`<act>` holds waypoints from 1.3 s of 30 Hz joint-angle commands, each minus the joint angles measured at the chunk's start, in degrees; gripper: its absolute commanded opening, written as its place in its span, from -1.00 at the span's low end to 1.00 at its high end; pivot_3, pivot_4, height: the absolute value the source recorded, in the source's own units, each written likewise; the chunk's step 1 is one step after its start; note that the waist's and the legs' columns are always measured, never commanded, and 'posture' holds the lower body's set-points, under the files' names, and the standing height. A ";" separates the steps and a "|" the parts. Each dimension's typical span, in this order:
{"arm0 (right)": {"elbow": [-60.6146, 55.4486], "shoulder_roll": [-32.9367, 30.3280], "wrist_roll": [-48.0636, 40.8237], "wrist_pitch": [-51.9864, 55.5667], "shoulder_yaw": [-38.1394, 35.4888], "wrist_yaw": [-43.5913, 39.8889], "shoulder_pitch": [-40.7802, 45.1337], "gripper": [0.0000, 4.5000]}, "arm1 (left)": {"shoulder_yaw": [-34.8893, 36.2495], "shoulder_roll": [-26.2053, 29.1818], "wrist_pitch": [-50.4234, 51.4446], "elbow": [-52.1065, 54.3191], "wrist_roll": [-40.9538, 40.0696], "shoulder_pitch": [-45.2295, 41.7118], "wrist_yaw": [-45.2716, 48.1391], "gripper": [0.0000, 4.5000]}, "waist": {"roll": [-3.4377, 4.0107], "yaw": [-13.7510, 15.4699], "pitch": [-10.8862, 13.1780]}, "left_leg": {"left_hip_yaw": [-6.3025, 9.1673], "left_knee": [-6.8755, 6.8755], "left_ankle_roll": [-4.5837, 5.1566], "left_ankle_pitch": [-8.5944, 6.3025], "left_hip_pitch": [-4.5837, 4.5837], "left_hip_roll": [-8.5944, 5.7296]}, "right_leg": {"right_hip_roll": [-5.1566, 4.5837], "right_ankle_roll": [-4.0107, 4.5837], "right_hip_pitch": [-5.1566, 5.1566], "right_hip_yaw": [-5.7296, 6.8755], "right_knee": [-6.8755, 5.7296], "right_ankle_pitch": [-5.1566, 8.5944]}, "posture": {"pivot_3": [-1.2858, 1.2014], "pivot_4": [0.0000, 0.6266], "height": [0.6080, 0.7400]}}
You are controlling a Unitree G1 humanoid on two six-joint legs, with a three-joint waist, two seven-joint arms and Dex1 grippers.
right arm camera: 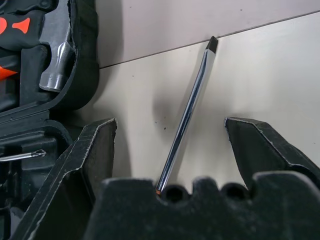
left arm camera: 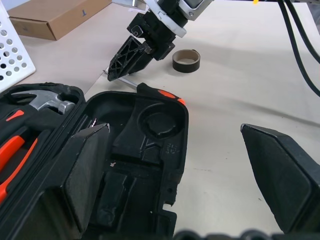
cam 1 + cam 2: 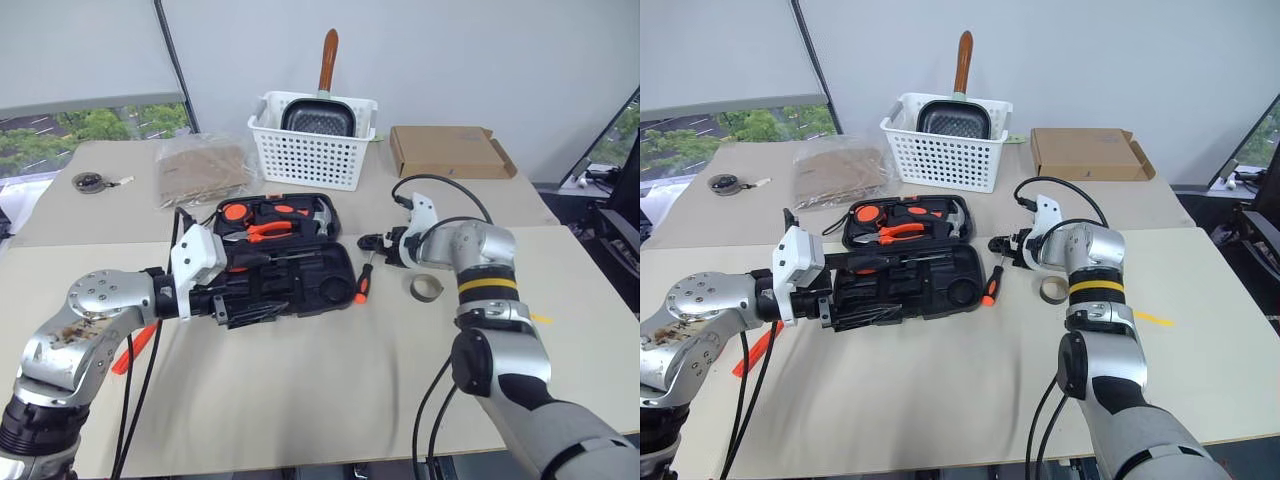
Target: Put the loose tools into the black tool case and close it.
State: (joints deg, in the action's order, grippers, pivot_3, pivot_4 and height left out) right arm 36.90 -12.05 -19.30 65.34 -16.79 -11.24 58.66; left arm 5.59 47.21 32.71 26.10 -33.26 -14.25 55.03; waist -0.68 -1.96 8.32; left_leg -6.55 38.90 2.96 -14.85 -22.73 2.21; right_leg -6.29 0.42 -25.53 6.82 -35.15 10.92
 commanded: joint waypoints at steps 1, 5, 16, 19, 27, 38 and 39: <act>1.08 1.38 -0.95 -0.32 0.56 -1.02 1.28 0.00 | 1.86 0.29 -1.36 1.28 0.06 0.21 -0.48 1.00 | 0.00 -0.20 0.00 | 0.00 -0.03 -0.01 0.01 -0.02 0.00 | 0.00 0.00 -0.02 0.00 0.01 0.00 | 0.03 -0.52 0.39; 1.72 1.62 -0.78 -0.86 1.00 -1.33 1.30 -0.62 | 2.04 0.37 -1.49 1.40 0.02 0.44 -0.71 1.00 | 0.00 -0.38 0.00 | -0.04 -0.06 -0.32 0.19 -0.14 0.00 | 0.01 0.02 -0.17 -0.01 0.02 -0.01 | 0.03 -0.52 0.39; 0.79 1.87 -0.23 -0.78 3.68 -3.49 0.42 -0.97 | 2.34 0.52 -1.75 1.28 0.32 0.89 -0.60 1.00 | 0.00 -0.41 0.00 | -0.08 -0.06 -0.30 0.18 -0.18 -0.02 | 0.00 0.02 -0.19 -0.03 0.05 -0.01 | 0.03 -0.52 0.39; -0.67 1.13 1.13 -2.31 7.55 -6.09 -0.37 -0.97 | 2.26 0.49 -1.91 1.01 0.46 0.68 -0.48 1.00 | 0.00 -0.41 0.00 | -0.07 -0.07 -0.31 0.18 -0.18 -0.01 | 0.01 0.02 -0.21 -0.03 0.04 -0.01 | 0.03 -0.52 0.39; -4.21 -2.27 6.60 -11.60 16.34 -10.59 -3.06 -0.97 | 1.97 0.36 -2.29 0.63 1.04 0.48 -0.35 1.00 | 0.00 -0.14 0.00 | -0.08 -0.04 -0.31 0.19 -0.19 -0.06 | -0.04 0.02 -0.18 -0.05 0.04 -0.01 | 0.03 -0.52 0.39; -8.35 -12.46 17.31 -30.31 27.33 -19.63 -3.61 -0.97 | 1.55 0.58 -2.69 -0.13 1.47 -0.13 0.24 1.00 | 0.04 1.03 0.07 | -0.09 -0.03 -0.30 0.24 -0.34 -0.22 | -0.16 0.03 -0.37 -0.07 0.03 -0.02 | 0.03 -0.52 0.39; -8.58 -12.68 17.36 -30.53 27.11 -19.98 -4.00 -0.97 | 1.41 0.58 -2.77 -0.30 1.51 -0.32 0.36 1.00 | 0.04 0.96 0.07 | -0.12 -0.03 -0.30 0.25 -0.38 -0.22 | -0.16 0.04 -0.42 -0.08 0.02 -0.02 | 0.03 -0.52 0.39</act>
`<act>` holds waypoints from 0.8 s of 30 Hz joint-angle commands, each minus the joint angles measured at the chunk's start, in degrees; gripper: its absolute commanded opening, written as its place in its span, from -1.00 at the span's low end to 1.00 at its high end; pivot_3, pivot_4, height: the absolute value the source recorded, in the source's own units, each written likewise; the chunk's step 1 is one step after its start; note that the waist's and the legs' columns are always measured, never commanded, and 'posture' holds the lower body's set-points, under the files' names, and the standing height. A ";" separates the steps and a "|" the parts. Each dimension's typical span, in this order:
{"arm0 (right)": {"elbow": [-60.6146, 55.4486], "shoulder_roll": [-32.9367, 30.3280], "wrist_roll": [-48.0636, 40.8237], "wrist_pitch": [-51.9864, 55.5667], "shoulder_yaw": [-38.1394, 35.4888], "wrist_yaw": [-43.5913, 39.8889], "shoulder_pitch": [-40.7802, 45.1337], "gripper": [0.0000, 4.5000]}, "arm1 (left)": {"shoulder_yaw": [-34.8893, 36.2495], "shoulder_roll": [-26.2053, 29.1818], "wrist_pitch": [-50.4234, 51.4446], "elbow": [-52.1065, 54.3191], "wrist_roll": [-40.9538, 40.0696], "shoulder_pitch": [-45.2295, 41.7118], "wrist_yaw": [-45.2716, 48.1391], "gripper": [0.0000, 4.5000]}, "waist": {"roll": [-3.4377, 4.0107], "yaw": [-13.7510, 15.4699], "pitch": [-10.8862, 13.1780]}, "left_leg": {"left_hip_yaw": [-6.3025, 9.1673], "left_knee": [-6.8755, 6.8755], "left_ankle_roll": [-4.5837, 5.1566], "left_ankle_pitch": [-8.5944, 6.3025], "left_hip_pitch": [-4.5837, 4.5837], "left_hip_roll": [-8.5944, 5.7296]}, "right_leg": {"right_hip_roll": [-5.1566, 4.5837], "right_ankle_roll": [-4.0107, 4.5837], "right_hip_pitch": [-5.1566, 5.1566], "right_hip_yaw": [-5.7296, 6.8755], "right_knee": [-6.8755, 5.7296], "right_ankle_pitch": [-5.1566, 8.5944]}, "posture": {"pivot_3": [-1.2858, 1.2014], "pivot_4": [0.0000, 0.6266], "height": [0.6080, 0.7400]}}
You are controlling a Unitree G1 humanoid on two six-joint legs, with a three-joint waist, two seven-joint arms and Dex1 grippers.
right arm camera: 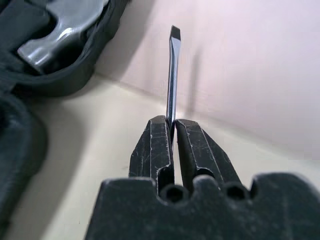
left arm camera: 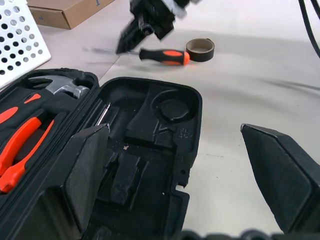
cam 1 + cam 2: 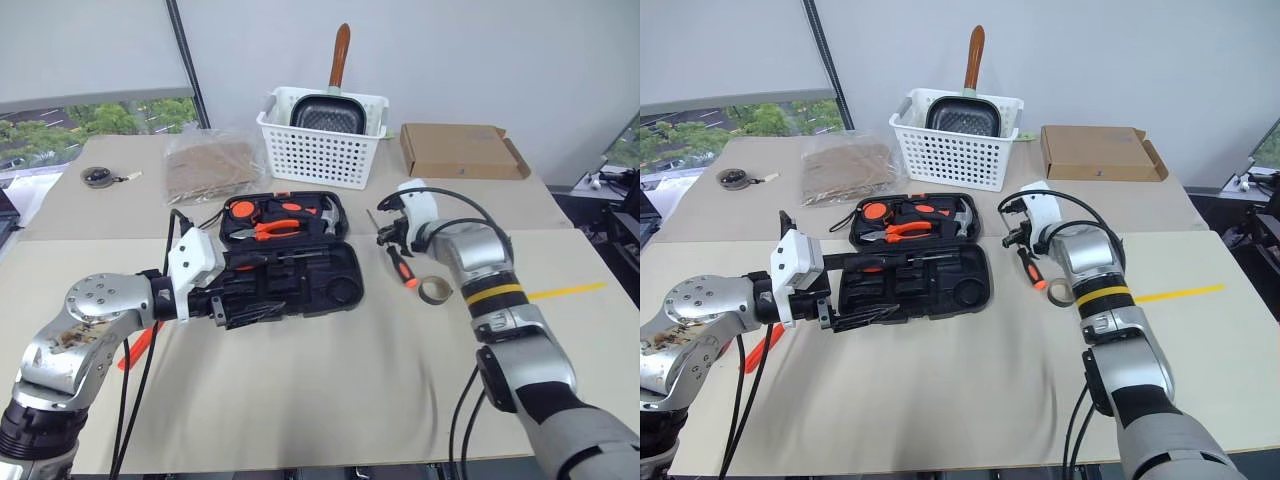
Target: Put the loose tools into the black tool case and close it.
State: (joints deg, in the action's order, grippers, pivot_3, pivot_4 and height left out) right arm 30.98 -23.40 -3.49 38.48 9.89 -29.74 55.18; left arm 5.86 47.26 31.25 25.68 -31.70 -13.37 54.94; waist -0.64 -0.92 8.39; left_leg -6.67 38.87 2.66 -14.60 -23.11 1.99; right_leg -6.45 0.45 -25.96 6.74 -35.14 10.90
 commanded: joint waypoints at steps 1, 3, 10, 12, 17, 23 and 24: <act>-2.85 -1.46 1.51 -3.87 0.15 -1.74 -0.81 -0.97 | 1.02 0.53 -1.40 -0.03 0.02 -1.34 0.56 1.00 | 0.00 -0.04 0.00 | -0.01 0.00 -0.01 0.01 -0.03 0.00 | 0.00 0.02 -0.03 0.00 -0.01 -0.01 | 0.03 -0.52 0.39; -3.43 -1.74 1.79 -4.43 -0.14 -2.06 -1.24 -0.97 | 0.98 0.60 -1.53 -0.25 0.11 -1.45 0.77 1.00 | 0.00 0.04 0.00 | -0.01 0.00 -0.02 0.01 -0.05 0.00 | 0.00 0.08 -0.03 0.02 0.00 -0.05 | 0.03 -0.52 0.39; -8.18 -2.22 0.47 -14.00 -1.41 -6.69 -2.73 -0.97 | 2.56 0.91 -1.56 -0.69 -0.34 -1.08 0.99 1.00 | -0.01 0.05 0.01 | -0.01 0.05 -0.01 0.02 -0.06 -0.02 | -0.02 0.02 -0.03 0.01 -0.01 -0.02 | 0.03 -0.52 0.39; -9.40 -2.78 0.13 -17.24 -0.81 -10.08 -2.88 -0.97 | 3.97 1.12 -1.49 -0.79 -0.90 -0.42 0.96 1.00 | -0.01 0.08 0.01 | 0.00 0.05 -0.03 0.03 -0.04 -0.01 | 0.00 0.02 -0.03 0.01 -0.03 -0.02 | 0.03 -0.52 0.39; -11.70 -2.69 -0.92 -21.12 1.27 -19.14 -0.79 -0.97 | 10.53 1.77 -0.11 -0.04 -3.59 2.79 0.95 1.00 | -0.01 -0.21 0.01 | -0.01 0.04 -0.04 0.04 -0.01 0.01 | 0.01 0.02 -0.03 0.00 -0.07 -0.02 | 0.03 -0.52 0.39; -12.76 1.22 -2.48 -21.26 2.29 -24.86 3.40 -0.97 | 16.94 3.49 0.05 1.13 -3.49 8.56 0.38 1.00 | 0.00 -0.13 0.01 | 0.01 0.09 -0.07 0.06 0.01 0.03 | 0.00 0.05 -0.04 0.02 -0.16 -0.03 | 0.03 -0.52 0.39; -12.65 1.73 -2.47 -21.37 2.23 -25.16 3.84 -0.97 | 17.54 3.57 0.17 1.42 -3.74 9.02 0.19 1.00 | -0.01 -0.11 0.01 | 0.01 0.09 -0.07 0.06 0.01 0.03 | 0.00 0.05 -0.04 0.02 -0.18 -0.03 | 0.03 -0.52 0.39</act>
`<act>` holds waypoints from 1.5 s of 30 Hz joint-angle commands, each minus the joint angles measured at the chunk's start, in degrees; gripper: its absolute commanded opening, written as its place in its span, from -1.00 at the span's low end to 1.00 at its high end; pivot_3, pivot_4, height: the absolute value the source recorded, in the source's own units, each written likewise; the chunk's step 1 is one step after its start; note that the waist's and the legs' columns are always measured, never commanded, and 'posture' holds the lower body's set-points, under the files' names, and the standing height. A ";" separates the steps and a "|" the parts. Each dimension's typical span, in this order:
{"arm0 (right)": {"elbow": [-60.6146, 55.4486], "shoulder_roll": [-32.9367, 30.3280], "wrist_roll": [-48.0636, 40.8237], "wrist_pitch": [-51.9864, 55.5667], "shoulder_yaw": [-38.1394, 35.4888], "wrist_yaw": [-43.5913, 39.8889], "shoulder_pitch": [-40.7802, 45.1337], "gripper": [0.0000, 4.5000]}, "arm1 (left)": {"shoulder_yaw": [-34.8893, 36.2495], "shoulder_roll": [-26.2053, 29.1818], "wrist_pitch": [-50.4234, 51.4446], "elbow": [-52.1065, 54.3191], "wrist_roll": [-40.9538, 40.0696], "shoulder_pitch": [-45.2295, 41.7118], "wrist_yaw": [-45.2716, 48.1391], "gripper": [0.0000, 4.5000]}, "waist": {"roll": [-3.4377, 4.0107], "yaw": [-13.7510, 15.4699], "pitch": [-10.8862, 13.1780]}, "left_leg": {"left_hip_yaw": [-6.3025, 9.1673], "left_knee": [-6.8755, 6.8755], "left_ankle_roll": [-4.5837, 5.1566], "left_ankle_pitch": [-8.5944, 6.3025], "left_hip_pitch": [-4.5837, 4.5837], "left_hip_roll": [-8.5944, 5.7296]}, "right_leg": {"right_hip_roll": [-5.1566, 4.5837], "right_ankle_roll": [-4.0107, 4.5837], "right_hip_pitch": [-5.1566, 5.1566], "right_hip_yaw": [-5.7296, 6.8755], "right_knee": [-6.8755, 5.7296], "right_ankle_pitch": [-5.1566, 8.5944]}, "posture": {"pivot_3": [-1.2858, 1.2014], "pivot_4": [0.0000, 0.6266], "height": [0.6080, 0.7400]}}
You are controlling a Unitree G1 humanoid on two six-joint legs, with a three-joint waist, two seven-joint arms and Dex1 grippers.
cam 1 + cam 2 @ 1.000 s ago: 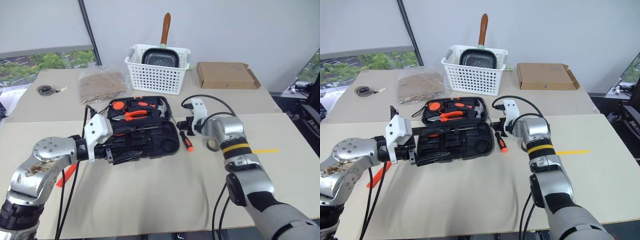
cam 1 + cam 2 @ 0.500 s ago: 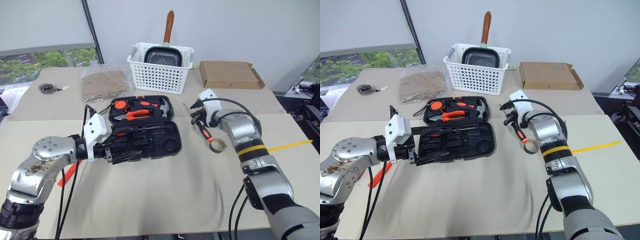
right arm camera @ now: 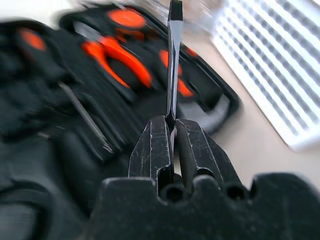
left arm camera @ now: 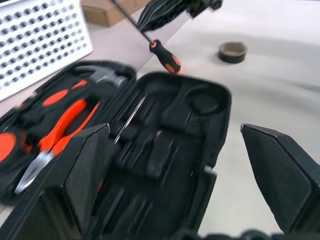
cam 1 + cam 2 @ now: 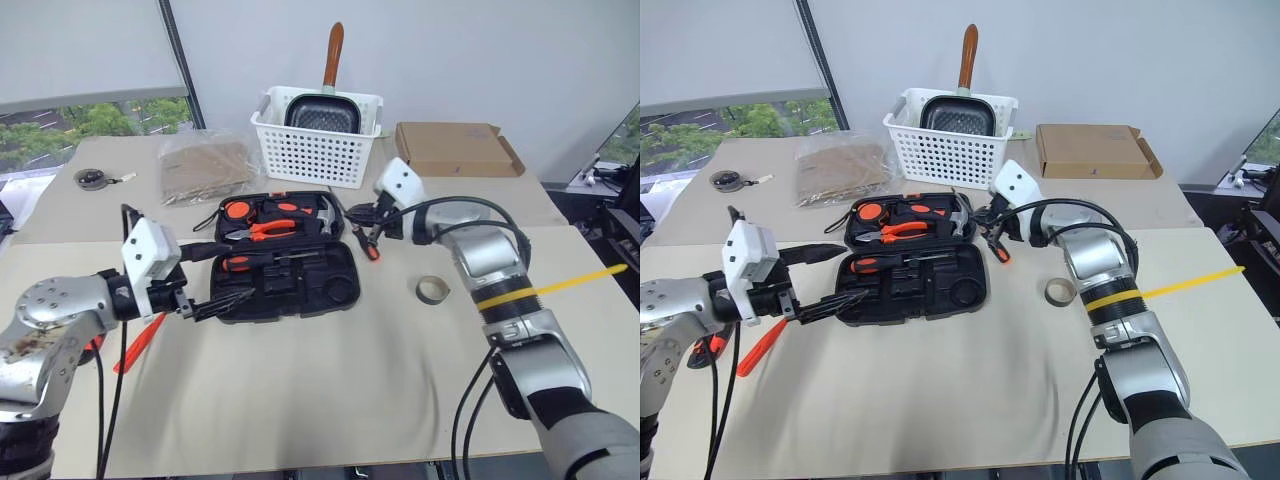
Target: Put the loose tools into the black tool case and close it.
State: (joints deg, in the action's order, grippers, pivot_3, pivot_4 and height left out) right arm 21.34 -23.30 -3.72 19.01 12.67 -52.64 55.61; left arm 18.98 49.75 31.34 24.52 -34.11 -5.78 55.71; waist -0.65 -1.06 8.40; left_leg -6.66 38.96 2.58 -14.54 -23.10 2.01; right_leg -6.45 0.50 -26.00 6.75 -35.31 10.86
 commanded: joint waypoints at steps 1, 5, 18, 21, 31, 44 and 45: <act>-2.65 2.07 -2.30 -2.59 -0.35 -3.42 3.91 -0.97 | 5.09 1.10 0.19 3.13 -1.43 2.20 -0.85 1.00 | 0.00 0.07 0.00 | 0.00 0.00 -0.01 0.00 0.01 0.02 | 0.01 0.00 0.00 0.00 0.00 0.00 | 0.03 -0.52 0.39; -1.97 2.88 -2.07 -4.39 0.72 -7.04 4.71 -0.97 | 6.73 0.94 0.68 4.54 -1.84 4.08 -1.60 1.00 | 0.00 0.54 0.00 | 0.04 0.01 -0.02 0.01 0.00 0.01 | -0.01 0.11 0.01 0.03 -0.01 -0.07 | 0.03 -0.52 0.39; 4.89 7.01 7.23 -9.44 9.68 -5.88 3.77 -0.97 | 9.79 2.12 1.15 5.61 -2.58 7.45 -2.53 1.00 | -0.01 0.27 0.00 | 0.04 0.05 -0.18 0.11 0.07 0.01 | -0.01 0.48 -0.03 0.03 -0.24 -0.28 | 0.03 -0.52 0.39; 6.78 8.14 8.70 -10.43 10.08 -4.59 3.53 -0.97 | 9.59 2.20 1.26 5.86 -2.83 7.37 -2.80 1.00 | -0.01 0.31 0.00 | 0.05 0.07 -0.22 0.13 0.12 0.00 | -0.02 0.46 -0.02 0.02 -0.37 -0.25 | 0.03 -0.52 0.39; 3.39 8.46 3.45 -6.79 5.26 -7.75 2.10 0.27 | 8.82 2.68 1.26 5.21 -3.20 6.80 -2.29 1.00 | -0.02 0.21 0.00 | 0.05 0.07 -0.28 0.17 0.15 0.01 | 0.00 0.49 -0.04 -0.01 -0.46 -0.25 | 0.03 -0.52 0.39; 12.27 10.31 -5.64 -11.30 -6.11 -6.54 -0.97 -0.23 | 7.47 2.33 -0.32 1.16 -2.10 6.21 -0.31 1.00 | -0.04 -0.26 -0.01 | 0.04 0.04 -0.27 0.20 0.24 0.08 | 0.07 0.52 -0.03 -0.01 -0.51 -0.26 | 0.03 -0.52 0.39; 13.16 10.88 -4.85 -12.26 -5.46 -6.23 -1.41 -0.39 | 7.42 2.30 -0.63 0.52 -1.73 6.48 -0.06 1.00 | -0.04 -0.33 -0.01 | 0.03 0.03 -0.29 0.21 0.25 0.12 | 0.10 0.51 -0.03 -0.01 -0.53 -0.26 | 0.03 -0.52 0.39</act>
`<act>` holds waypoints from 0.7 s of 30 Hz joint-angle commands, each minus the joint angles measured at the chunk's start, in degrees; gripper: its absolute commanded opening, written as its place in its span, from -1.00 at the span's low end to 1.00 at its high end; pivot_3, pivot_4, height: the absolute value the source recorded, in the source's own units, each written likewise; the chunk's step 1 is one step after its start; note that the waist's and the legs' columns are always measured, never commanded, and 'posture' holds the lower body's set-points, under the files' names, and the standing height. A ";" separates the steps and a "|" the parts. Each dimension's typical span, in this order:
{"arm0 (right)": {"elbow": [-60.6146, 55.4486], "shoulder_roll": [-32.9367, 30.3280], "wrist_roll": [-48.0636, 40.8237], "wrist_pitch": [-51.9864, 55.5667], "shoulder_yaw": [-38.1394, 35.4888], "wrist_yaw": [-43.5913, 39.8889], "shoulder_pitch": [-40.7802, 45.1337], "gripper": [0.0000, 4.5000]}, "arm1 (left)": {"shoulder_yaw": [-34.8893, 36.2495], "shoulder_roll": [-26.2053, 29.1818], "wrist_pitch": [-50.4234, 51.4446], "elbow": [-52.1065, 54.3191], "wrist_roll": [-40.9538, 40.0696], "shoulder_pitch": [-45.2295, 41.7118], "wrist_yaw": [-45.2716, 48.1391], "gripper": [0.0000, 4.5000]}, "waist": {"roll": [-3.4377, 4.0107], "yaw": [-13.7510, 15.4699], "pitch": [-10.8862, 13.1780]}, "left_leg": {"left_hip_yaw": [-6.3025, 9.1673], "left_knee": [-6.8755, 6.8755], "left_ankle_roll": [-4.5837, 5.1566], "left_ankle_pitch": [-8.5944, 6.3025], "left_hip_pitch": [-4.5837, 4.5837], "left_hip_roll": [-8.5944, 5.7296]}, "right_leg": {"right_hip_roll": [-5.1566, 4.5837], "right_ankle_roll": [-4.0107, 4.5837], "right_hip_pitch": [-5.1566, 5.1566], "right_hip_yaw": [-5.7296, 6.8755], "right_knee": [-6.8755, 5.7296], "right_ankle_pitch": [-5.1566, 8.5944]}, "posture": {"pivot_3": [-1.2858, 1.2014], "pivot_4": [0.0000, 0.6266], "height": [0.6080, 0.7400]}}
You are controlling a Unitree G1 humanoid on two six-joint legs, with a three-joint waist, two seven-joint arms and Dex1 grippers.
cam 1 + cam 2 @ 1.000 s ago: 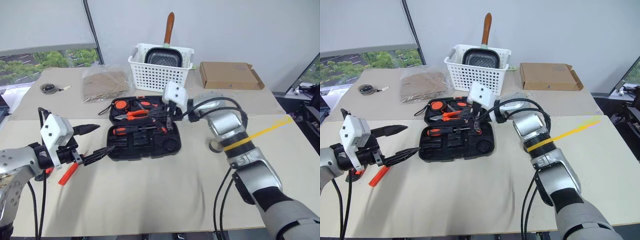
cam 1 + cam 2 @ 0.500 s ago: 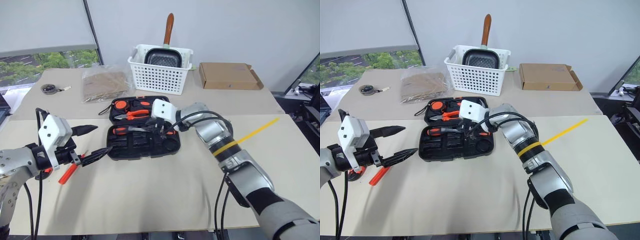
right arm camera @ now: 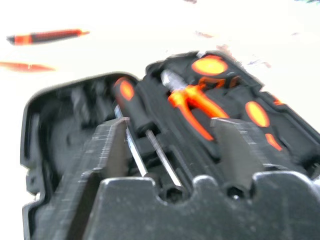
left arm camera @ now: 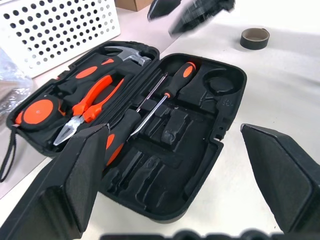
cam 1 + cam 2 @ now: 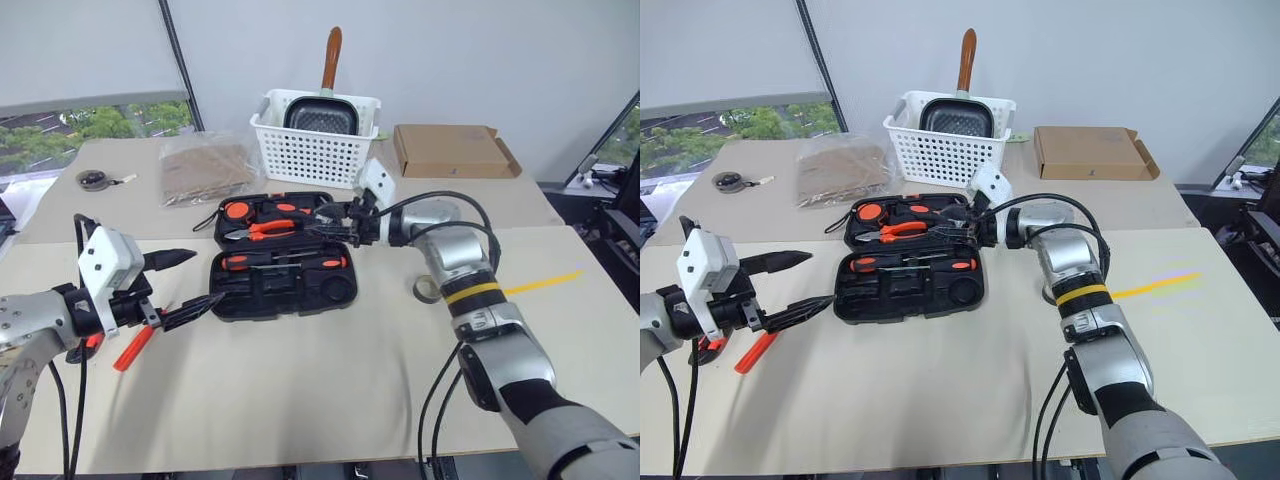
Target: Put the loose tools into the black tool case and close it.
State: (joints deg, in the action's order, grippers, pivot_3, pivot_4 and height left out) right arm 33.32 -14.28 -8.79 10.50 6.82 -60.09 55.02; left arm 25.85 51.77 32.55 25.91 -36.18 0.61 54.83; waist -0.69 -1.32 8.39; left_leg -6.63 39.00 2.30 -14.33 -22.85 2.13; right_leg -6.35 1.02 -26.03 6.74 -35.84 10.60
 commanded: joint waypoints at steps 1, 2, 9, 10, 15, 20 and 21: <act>2.09 2.31 0.94 -4.50 0.98 1.42 -1.07 -0.55 | 0.51 0.28 -2.12 -1.42 0.68 0.28 0.99 1.00 | 0.00 -0.09 0.00 | 0.00 0.00 -0.02 0.01 -0.01 0.02 | 0.02 0.00 -0.01 0.00 -0.01 0.00 | 0.03 -0.52 0.39; 3.42 2.85 1.70 -5.46 1.58 1.57 -1.13 -0.72 | 0.51 0.28 -2.38 -1.86 0.92 0.39 1.16 1.00 | 0.00 -0.06 0.00 | 0.00 0.00 -0.04 0.03 0.00 0.04 | 0.03 0.00 -0.01 0.00 -0.02 0.00 | 0.03 -0.52 0.39; 12.57 5.29 7.10 -10.53 5.50 2.79 0.74 -0.99 | 1.10 0.22 -2.70 -2.27 0.73 0.84 1.30 1.00 | 0.00 0.22 0.00 | 0.00 0.03 -0.06 0.05 -0.02 0.03 | 0.01 -0.04 -0.02 -0.01 -0.02 0.02 | 0.03 -0.52 0.39; 13.39 5.52 7.52 -10.62 5.79 2.83 0.99 -0.99 | 1.25 0.21 -2.65 -2.21 0.67 0.98 1.30 1.00 | 0.00 0.25 0.00 | 0.01 0.03 -0.08 0.06 -0.02 0.02 | 0.01 -0.03 -0.02 -0.01 -0.02 0.02 | 0.03 -0.52 0.39; 19.94 6.48 12.28 -8.24 7.72 8.15 3.57 -0.99 | 2.72 -0.07 -2.47 -1.12 0.45 2.97 0.62 1.00 | -0.01 0.12 0.00 | 0.00 0.02 -0.10 0.07 -0.01 0.03 | 0.01 0.05 -0.03 -0.04 -0.02 -0.03 | 0.03 -0.52 0.39; 20.27 7.78 10.85 -8.54 6.87 6.06 4.43 -0.99 | 3.79 -0.39 -2.25 0.11 0.01 4.51 -0.03 1.00 | -0.02 0.12 -0.01 | 0.01 0.02 -0.16 0.17 0.05 0.04 | 0.00 -0.08 -0.01 -0.06 -0.06 0.05 | 0.03 -0.52 0.39; 19.26 8.14 9.46 -8.23 5.99 4.79 4.43 -0.99 | 4.04 -0.45 -2.13 0.38 -0.12 4.75 -0.18 1.00 | -0.03 0.16 -0.01 | 0.02 0.02 -0.09 0.13 0.05 0.05 | 0.01 -0.07 -0.01 -0.04 -0.07 0.04 | 0.03 -0.52 0.39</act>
State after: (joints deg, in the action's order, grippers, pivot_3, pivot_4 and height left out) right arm 54.07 -6.79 3.09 2.70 14.63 -52.77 59.11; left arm 27.04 51.32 30.95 24.14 -35.48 5.13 55.19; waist -0.72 -1.16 8.38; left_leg -6.59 39.01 2.25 -14.23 -22.81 2.19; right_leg -6.34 0.97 -26.04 6.72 -35.92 10.63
